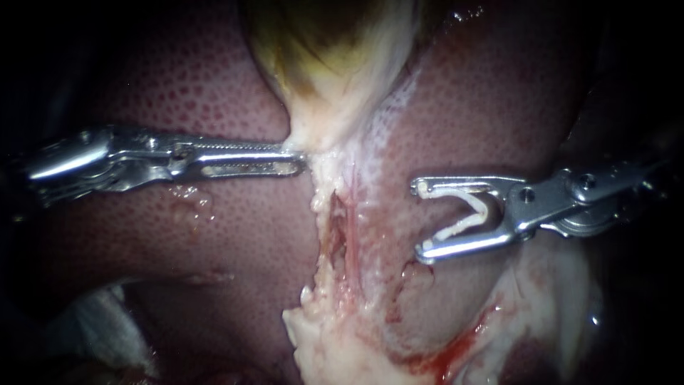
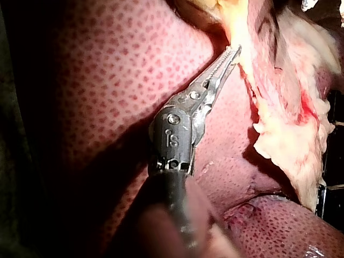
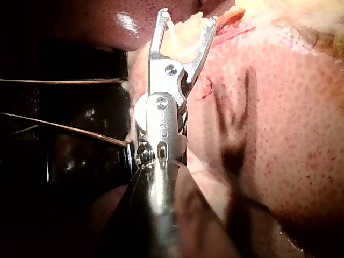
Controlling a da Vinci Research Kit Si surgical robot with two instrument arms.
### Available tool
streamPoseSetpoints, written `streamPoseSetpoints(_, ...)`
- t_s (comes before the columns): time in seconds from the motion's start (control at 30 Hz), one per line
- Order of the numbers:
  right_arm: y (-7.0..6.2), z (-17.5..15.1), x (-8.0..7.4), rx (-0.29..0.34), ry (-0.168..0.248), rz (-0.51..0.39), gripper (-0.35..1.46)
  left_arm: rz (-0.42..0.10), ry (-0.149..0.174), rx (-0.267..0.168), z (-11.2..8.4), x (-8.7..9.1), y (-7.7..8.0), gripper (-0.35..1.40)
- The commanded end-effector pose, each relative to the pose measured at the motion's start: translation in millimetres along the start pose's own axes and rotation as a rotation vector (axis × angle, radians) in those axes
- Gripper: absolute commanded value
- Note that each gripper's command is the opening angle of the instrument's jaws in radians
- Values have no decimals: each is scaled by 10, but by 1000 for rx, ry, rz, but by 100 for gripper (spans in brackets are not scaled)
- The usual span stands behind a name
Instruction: Clipping first clip left tube
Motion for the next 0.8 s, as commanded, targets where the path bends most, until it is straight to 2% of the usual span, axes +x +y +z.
streamPoseSetpoints(0.03, 0, 0, 0, 0, 0, 0, 50, 0, 0, -2, -1, 1, 0, -35)
streamPoseSetpoints(0.1, 0, 0, 0, 0, 0, 0, 50, -1, 0, -3, -4, 2, 1, -35)
streamPoseSetpoints(0.27, 1, 0, 0, 0, 0, 0, 50, -7, -6, -17, -25, 14, 3, -35)
streamPoseSetpoints(0.47, 2, 0, 0, -1, -1, 0, 50, -20, 35, -14, -59, 35, 9, -35)
streamPoseSetpoints(0.57, 2, 0, 0, -1, -1, 0, 50, -30, 71, -8, -81, 48, 14, -35)
streamPoseSetpoints(0.67, 2, 0, 0, -1, 0, 0, 50, -25, 91, -8, -97, 57, 21, -35)
streamPoseSetpoints(0.8, 2, 1, 0, -2, 0, 0, 51, -27, 99, -4, -112, 59, 26, -35)
